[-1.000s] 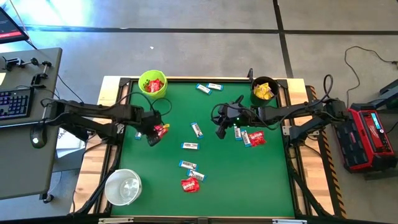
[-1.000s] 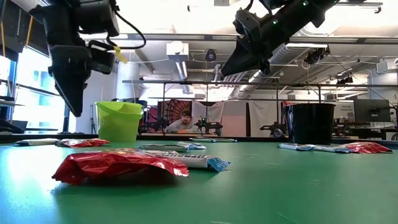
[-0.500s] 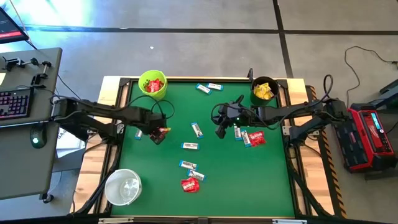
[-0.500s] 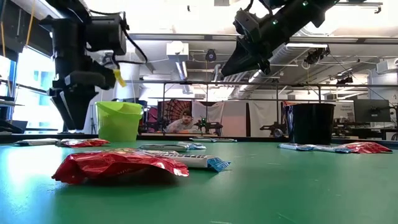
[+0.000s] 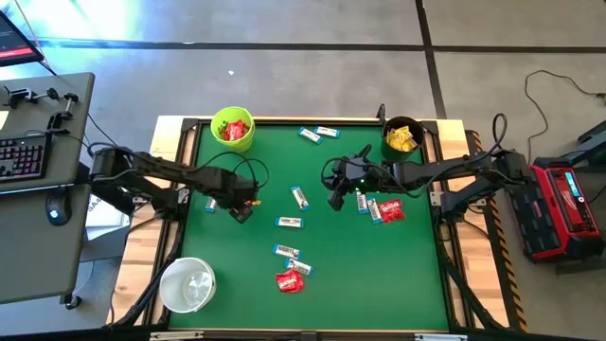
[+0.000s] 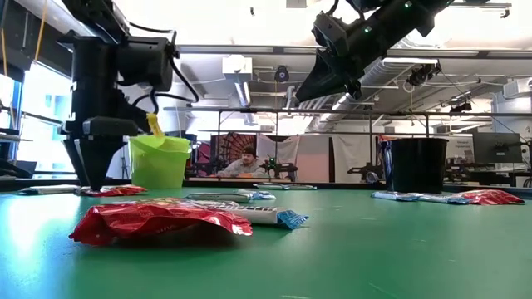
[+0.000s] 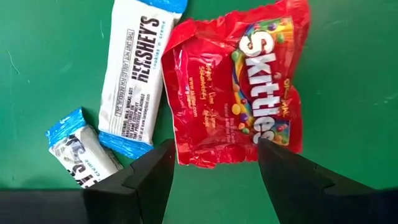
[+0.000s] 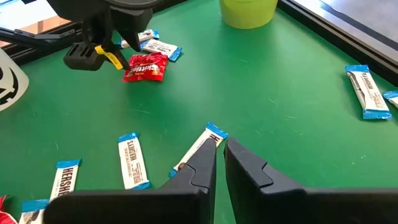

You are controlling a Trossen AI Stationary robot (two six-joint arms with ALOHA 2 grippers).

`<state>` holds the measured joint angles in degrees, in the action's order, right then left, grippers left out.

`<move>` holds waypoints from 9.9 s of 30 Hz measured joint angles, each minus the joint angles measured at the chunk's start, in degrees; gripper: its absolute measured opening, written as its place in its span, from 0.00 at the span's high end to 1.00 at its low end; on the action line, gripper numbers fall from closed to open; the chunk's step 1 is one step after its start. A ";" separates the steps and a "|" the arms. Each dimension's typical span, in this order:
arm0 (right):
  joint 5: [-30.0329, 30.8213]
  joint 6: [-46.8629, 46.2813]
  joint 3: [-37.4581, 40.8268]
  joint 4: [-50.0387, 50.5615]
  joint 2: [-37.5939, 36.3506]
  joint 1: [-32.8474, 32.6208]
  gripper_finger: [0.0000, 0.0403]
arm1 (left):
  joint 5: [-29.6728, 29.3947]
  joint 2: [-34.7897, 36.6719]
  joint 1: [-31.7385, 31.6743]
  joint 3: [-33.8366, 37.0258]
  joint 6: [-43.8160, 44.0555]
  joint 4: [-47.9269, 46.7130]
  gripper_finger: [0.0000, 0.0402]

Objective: Sort candy by brand, put in halloween buckets
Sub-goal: Put the red candy into the green bucket

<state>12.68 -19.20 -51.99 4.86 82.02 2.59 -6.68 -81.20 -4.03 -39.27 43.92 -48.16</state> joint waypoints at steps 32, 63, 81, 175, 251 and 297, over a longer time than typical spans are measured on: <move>0.84 -0.04 -0.02 -1.64 0.00 0.00 0.94 | 2.41 0.80 0.35 2.14 -1.13 1.29 0.71; 0.81 1.48 -0.02 -2.45 0.00 0.00 0.94 | 5.01 0.95 0.37 -7.21 -11.71 -2.73 0.97; 0.42 2.73 -0.04 -2.63 0.00 0.02 0.94 | -0.40 -2.43 2.67 -10.50 -5.59 -1.02 0.52; 1.76 0.17 -0.04 -3.02 -0.02 0.02 0.93 | -8.78 -9.99 -46.60 -34.95 -41.20 -4.14 0.87; 0.58 -9.05 9.35 -8.45 -3.67 -2.42 1.00 | 6.17 23.45 -25.62 -8.15 -37.44 37.75 1.00; -10.33 -49.32 12.57 52.96 -17.92 -1.98 0.58 | 0.48 18.83 -10.15 -7.39 -35.08 39.31 1.00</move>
<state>2.35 -68.52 -39.42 57.82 64.10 0.61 -6.20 -62.37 -14.19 -46.65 8.84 -8.85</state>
